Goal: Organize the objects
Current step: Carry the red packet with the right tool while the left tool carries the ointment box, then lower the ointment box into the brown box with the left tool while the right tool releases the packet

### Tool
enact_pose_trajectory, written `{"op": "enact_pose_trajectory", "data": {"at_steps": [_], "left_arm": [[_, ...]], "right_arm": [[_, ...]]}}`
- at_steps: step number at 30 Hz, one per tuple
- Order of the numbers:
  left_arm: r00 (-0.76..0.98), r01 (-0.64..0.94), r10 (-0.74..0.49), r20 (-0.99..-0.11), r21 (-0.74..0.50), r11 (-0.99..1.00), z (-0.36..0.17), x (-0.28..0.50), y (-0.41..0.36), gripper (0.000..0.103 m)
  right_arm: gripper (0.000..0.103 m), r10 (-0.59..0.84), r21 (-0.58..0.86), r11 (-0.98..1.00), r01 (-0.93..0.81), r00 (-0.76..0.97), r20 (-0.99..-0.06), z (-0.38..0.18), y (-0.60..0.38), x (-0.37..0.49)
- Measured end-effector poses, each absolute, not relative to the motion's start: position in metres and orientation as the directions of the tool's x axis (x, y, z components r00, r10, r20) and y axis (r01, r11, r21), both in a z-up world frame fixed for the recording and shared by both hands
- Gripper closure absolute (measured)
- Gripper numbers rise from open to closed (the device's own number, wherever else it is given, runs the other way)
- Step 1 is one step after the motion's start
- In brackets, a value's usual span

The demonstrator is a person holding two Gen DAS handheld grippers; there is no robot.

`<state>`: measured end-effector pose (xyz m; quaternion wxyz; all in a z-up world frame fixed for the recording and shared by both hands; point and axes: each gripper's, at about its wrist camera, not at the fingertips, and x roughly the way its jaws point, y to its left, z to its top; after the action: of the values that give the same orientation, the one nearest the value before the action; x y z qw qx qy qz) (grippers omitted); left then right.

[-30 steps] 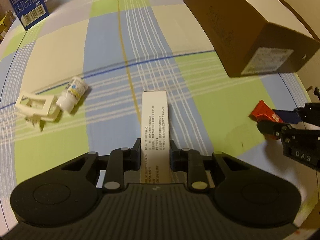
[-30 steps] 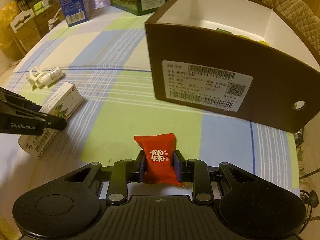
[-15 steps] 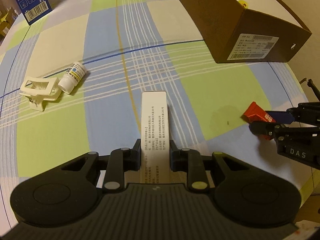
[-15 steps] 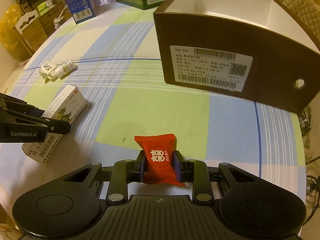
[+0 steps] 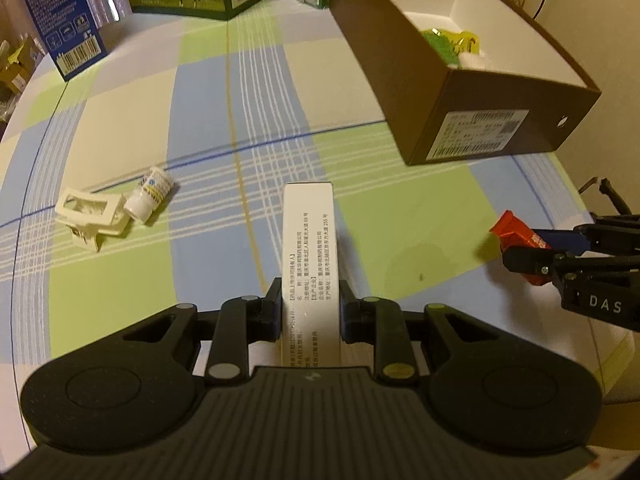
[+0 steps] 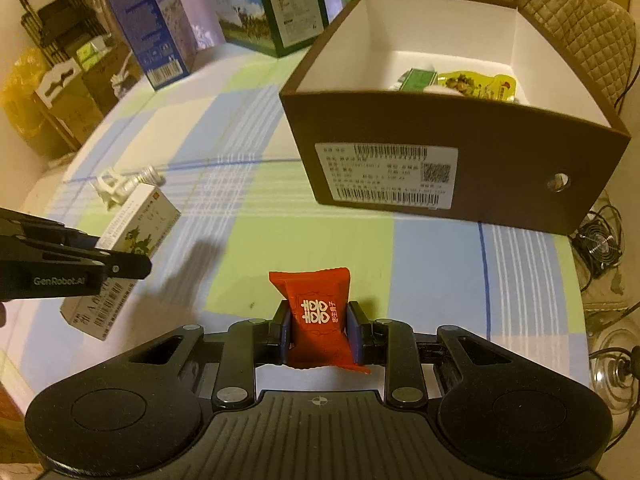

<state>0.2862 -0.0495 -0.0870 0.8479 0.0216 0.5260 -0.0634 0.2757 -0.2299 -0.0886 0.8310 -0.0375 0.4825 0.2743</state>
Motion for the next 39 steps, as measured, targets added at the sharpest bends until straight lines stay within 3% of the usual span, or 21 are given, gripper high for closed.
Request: {"op": "enact_pose_trajectory", "data": {"at_steps": [17,39], "left_arm": [[0.543,0.182,-0.124,-0.831,-0.027,0.983,-0.032,0.307,-0.09,0.081],[0.615,0.278,-0.177,-0.768,0.001,0.961,0.007,0.38,-0.159,0.081]], "right_arm": [[0.078,0.515,0.257,0.819,-0.513,0.461,-0.722,-0.029,-0.253,0.291],[0.078,0.496,0.235,0.856,-0.46,0.608,-0.62,0.022,-0.305,0.37]]}}
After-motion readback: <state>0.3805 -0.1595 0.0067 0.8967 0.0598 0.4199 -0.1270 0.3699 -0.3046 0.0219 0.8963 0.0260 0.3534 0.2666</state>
